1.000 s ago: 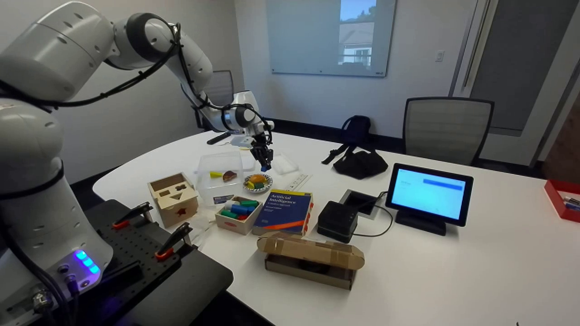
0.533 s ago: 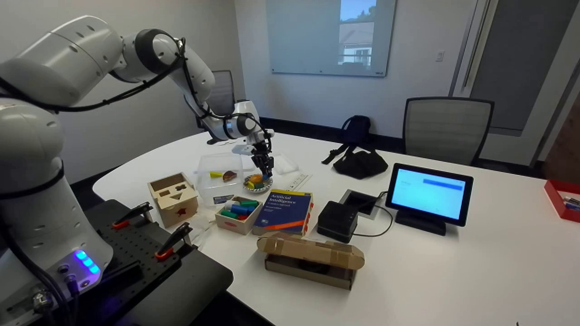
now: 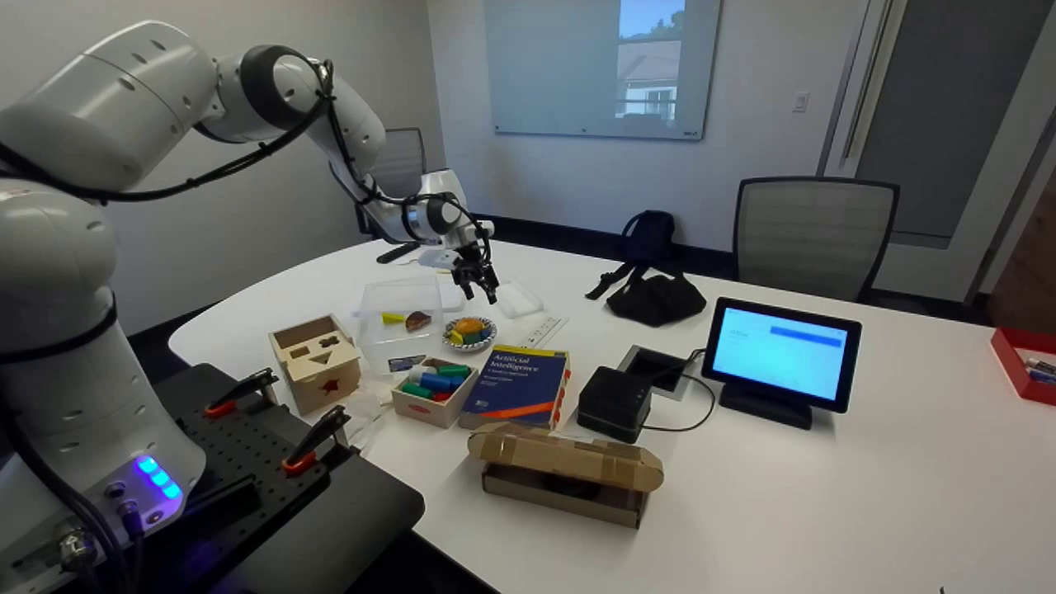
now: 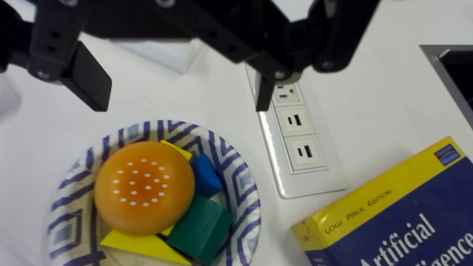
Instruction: Remove one blue block from the clear container then place the block in the bowl.
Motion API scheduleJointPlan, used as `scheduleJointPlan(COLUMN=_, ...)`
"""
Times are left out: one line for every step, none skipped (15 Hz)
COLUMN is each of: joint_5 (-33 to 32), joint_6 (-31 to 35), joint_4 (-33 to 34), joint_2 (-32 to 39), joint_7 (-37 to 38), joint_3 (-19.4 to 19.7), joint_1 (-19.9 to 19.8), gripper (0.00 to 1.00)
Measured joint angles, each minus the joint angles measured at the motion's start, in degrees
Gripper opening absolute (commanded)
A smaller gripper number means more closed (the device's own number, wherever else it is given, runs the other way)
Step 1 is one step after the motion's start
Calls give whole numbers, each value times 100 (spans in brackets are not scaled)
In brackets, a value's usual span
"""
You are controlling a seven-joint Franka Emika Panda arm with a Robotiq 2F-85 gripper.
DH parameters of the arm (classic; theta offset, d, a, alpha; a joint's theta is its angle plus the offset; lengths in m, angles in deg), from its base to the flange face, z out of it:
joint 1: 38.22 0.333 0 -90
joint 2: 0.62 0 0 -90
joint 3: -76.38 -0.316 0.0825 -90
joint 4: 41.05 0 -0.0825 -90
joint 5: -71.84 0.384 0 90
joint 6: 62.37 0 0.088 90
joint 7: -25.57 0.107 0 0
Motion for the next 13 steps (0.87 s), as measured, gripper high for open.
scheduleJointPlan(joint_5=0, joint_6=-93, joint_4=-116, joint_2=-211, joint_7=-54, joint_3=-32, joint_1=55, gripper=100)
scheduleJointPlan(joint_5=-2, joint_6=-205, joint_4=-277, joint_2=-469, joint_7=-99, joint_3=-65, joint_1=111, gripper=100)
scheduleJointPlan(joint_5=-2, joint_6=-314, joint_4=-463, joint_2=-749, joint_7=-172, joint_3=-104, joint_1=151, gripper=100)
scheduleJointPlan(joint_5=-1, joint_6=-420, joint_4=-671, joint_2=-1046, joint_7=-314, joint_3=-188, joint_1=151, gripper=100)
scheduleJointPlan(joint_5=1, joint_6=-556, joint_4=-884, joint_2=-1351, joint_7=-502, joint_3=-315, joint_1=113, gripper=100)
scheduleJointPlan(joint_5=6, joint_6=-702, joint_4=-1104, joint_2=-1663, joint_7=-693, joint_3=-457, joint_1=57, gripper=100)
scheduleJointPlan(joint_5=12, joint_6=-870, joint_4=-1340, joint_2=-1995, joint_7=-877, joint_3=-609, joint_1=-11, gripper=100)
scheduleJointPlan(joint_5=12, joint_6=-1040, joint_4=-1562, joint_2=-2305, joint_7=-994, joint_3=-730, joint_1=-64, gripper=100)
scheduleJointPlan(joint_5=33, joint_6=-1187, joint_4=-1798, joint_2=-2619, joint_7=-1074, joint_3=-836, joint_1=-116, gripper=100)
scheduleJointPlan(joint_5=43, joint_6=-1289, joint_4=-2051, joint_2=-2938, joint_7=-1082, joint_3=-930, joint_1=-160, gripper=100)
scheduleJointPlan(joint_5=45, joint_6=-1356, joint_4=-2311, joint_2=-3248, joint_7=-1082, joint_3=-1004, joint_1=-198, gripper=100)
scheduleJointPlan(joint_5=45, joint_6=-1396, joint_4=-2572, joint_2=-3550, joint_7=-1082, joint_3=-1056, joint_1=-219, gripper=100)
scheduleJointPlan(joint_5=45, joint_6=-1413, joint_4=-2824, joint_2=-3839, joint_7=-1082, joint_3=-1098, joint_1=-233, gripper=100)
